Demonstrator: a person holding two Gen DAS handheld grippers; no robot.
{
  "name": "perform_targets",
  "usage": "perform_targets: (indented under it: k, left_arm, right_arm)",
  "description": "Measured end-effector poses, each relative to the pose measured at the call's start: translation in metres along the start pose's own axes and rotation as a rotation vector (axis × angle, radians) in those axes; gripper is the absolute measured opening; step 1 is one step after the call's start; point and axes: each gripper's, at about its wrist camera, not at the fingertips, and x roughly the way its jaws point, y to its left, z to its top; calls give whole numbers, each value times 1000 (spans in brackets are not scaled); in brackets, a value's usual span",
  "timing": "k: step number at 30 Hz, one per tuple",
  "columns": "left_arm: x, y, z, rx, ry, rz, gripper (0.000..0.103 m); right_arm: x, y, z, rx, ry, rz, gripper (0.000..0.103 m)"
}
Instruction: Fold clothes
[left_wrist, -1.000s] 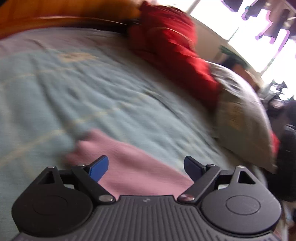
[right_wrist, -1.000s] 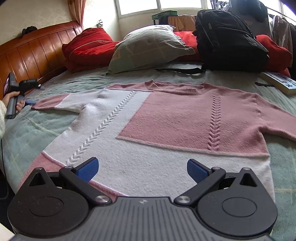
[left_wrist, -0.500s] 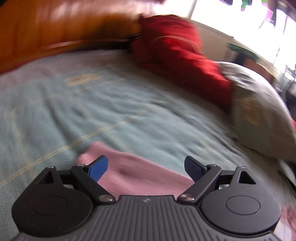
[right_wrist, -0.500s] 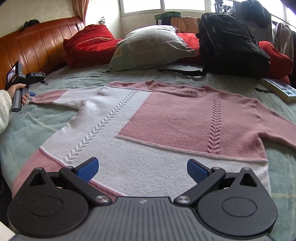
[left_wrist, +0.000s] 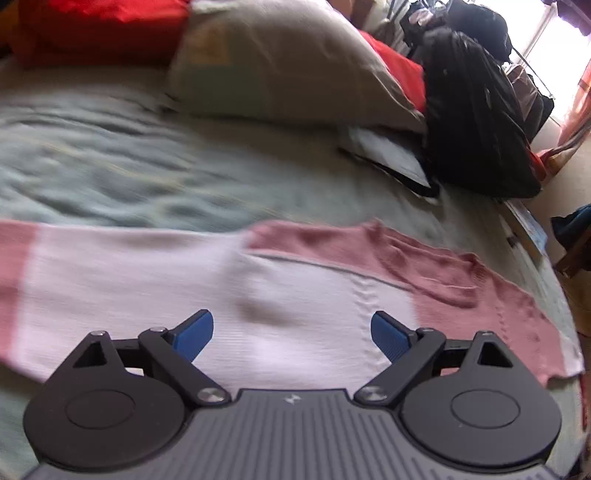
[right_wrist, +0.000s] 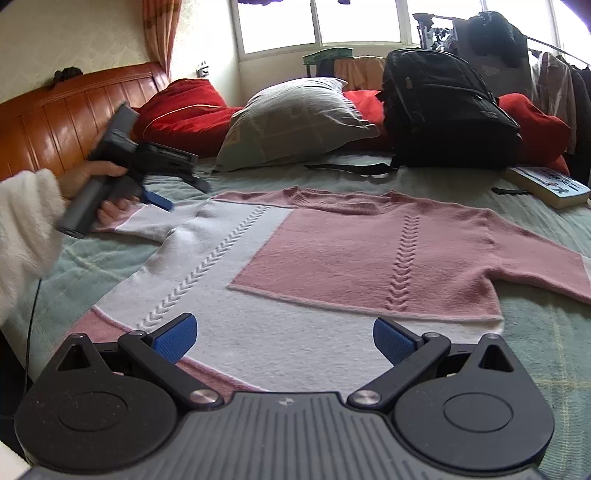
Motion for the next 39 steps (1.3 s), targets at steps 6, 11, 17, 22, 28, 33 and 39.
perform_targets:
  k: [6, 11, 17, 22, 28, 33, 39]
  left_arm:
    - [48, 6, 12, -61, 17, -36, 93]
    - [69, 8, 35, -74, -36, -10, 97]
    - [89, 0, 48, -87, -66, 36, 101]
    - [70, -7, 49, -64, -48, 26, 101]
    - [15, 6, 42, 1, -45, 7, 102]
    - [28, 42, 29, -101, 42, -7, 102]
    - [54, 61, 37, -108, -60, 20, 102]
  right_arm:
    - [8, -18, -4, 17, 9, -3, 103]
    - [17, -27, -8, 4, 29, -12, 103]
    - [11, -32, -13, 25, 31, -1, 103]
    - [-1, -30, -14, 21, 5, 11, 103]
    - [0, -29, -14, 48, 3, 29, 103]
    - [5, -22, -15, 34, 18, 33, 103]
    - [17, -24, -15, 23, 40, 1, 103]
